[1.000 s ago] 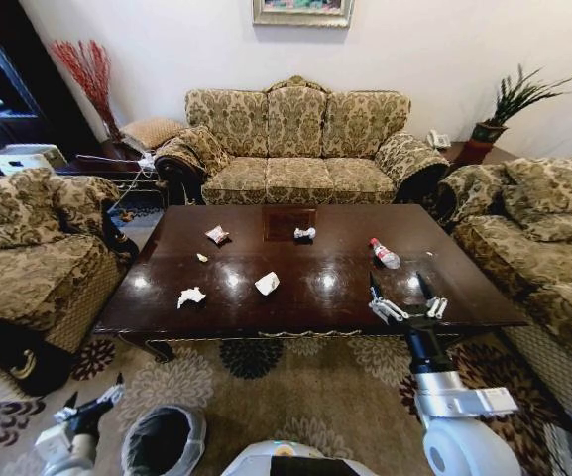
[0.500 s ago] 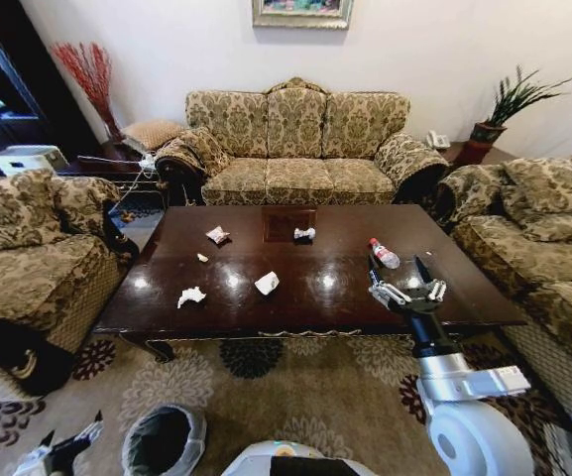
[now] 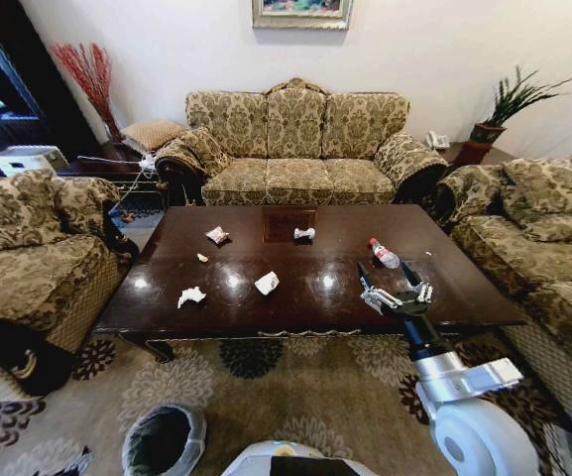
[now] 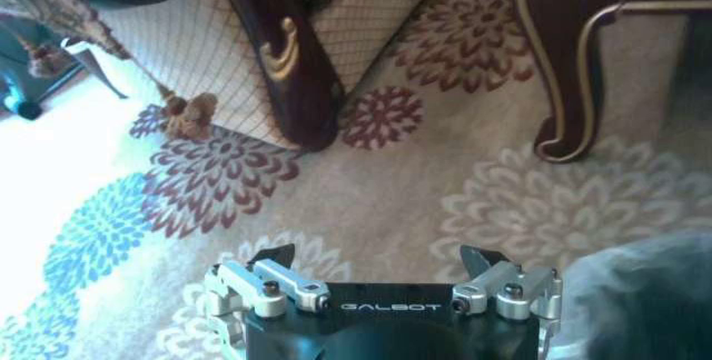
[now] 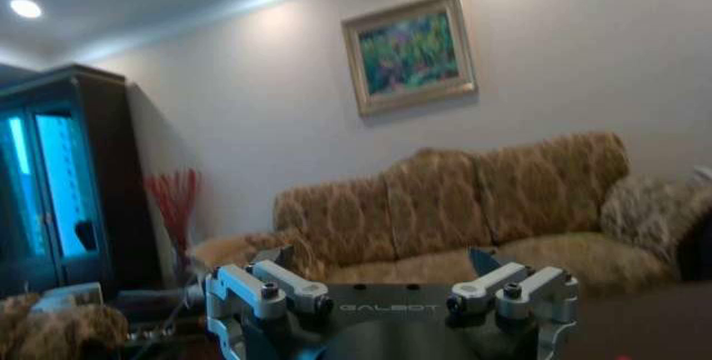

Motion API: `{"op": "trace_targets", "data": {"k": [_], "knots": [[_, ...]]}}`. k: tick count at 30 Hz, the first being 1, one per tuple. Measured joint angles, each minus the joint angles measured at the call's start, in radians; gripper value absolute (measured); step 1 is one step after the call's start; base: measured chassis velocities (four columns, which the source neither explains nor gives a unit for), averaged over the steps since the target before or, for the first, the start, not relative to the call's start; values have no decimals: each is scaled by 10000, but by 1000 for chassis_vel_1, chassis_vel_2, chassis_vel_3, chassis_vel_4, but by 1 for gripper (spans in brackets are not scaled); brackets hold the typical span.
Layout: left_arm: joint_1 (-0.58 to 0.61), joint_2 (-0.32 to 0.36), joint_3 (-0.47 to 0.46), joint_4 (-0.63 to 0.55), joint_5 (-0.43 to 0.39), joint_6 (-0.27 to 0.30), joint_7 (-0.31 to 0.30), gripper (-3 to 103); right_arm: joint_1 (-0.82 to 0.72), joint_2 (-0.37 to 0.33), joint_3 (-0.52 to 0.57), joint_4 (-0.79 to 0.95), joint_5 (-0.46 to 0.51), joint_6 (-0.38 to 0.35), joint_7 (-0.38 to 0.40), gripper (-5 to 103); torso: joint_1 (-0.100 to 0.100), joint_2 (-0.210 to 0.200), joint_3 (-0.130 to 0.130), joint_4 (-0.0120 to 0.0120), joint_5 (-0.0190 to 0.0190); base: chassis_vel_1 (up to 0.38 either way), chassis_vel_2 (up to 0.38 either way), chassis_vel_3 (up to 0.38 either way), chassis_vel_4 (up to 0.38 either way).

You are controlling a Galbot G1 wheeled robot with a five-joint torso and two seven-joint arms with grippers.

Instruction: Move to the front of the table and place the trash on the table into the trash bin.

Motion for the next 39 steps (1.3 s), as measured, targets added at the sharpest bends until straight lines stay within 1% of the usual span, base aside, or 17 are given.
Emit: {"op": "trace_targets", "data": {"k": [2, 3, 4, 6, 10, 11, 12, 13, 15, 20, 23, 25, 27, 28, 34, 36, 39], "knots": [[-34, 207, 212, 869, 50, -556, 146, 99, -71, -301, 146, -2, -9, 15, 105, 100, 0, 0, 0, 3, 0, 0, 0, 0, 0], [-34, 207, 212, 869, 50, -556, 146, 99, -71, -301, 146, -2, -9, 15, 105, 100, 0, 0, 0, 3, 0, 0, 0, 0, 0], [-46, 228, 346, 1078, 81, -702, 198, 99, -99, -355, 182, -2, 43, 85, 135, 100, 0, 0, 0, 4, 0, 0, 0, 0, 0], [-48, 261, 719, 1271, 87, -791, 350, 99, -281, -367, 235, -3, 166, 242, 28, 100, 0, 0, 0, 3, 1, 0, 0, 0, 0], [-135, 169, 1143, 1312, 369, -703, 610, 99, -605, -362, 244, -17, -29, 369, -180, 100, 0, 0, 0, 0, 1, 0, 0, 0, 0], [-136, 76, 1254, 1162, 379, -575, 654, 99, -615, -362, 244, -47, -130, 414, -186, 100, 0, 0, 0, 1, 1, 0, 0, 0, 0], [-136, 76, 1254, 1162, 379, -575, 654, 99, -615, -362, 244, -47, -130, 414, -186, 100, 0, 0, 0, 1, 1, 0, 0, 0, 0], [-137, -43, 1375, 950, 388, -415, 698, 99, -617, -362, 245, -100, -236, 450, -193, 100, 0, 1, 0, 2, 0, 0, 0, 0, 0], [-170, -230, 1604, 607, 504, -313, 720, 99, -698, -375, 277, -136, -226, 450, -175, 100, 0, 0, 0, 3, 3, 0, 0, 0, 0], [-475, -290, 2004, 572, 880, -444, 711, 99, -1057, -419, 549, -177, -159, 646, -110, 100, 0, 0, 0, 1, 3, 0, 0, 0, 0], [-990, 31, 2303, 1168, 1297, -675, 534, 99, -1238, -490, 997, -189, -54, 751, -104, 100, 0, 1, 0, 3, 0, 0, 0, 0, 0], [-1170, 171, 2413, 1338, 1308, -644, 449, 99, -1273, -521, 1171, -191, 21, 752, -102, 100, 0, 0, 0, 2, 1, 0, 0, 0, 0], [-1537, 476, 2652, 1663, 1278, -489, 374, 101, -1362, -589, 1510, -247, 182, 749, -102, 100, 0, 0, 0, 0, -2, 0, 0, 0, 0], [-1747, 622, 2771, 1889, 1271, -465, 366, 99, -1423, -614, 1650, -336, 222, 768, -108, 100, 1, 0, 1, 1, 3, 0, 0, 0, 0], [-2186, 850, 2864, 2523, 1359, -466, 334, 99, -1403, -741, 1742, -645, 331, 874, -180, 100, 0, 0, 1, 1, 2, 0, 0, 0, 0], [-2416, 974, 2859, 2917, 1398, -521, 294, 99, -1272, -854, 1807, -814, 481, 878, -238, 100, 0, 0, 1, 1, -3, 0, 0, 0, 0], [-2603, 1106, 2856, 3398, 1517, -664, 286, 99, -1179, -906, 1821, -942, 554, 882, -292, 100, 1, 0, 1, 2, 2, 0, 0, 0, 0]]}}
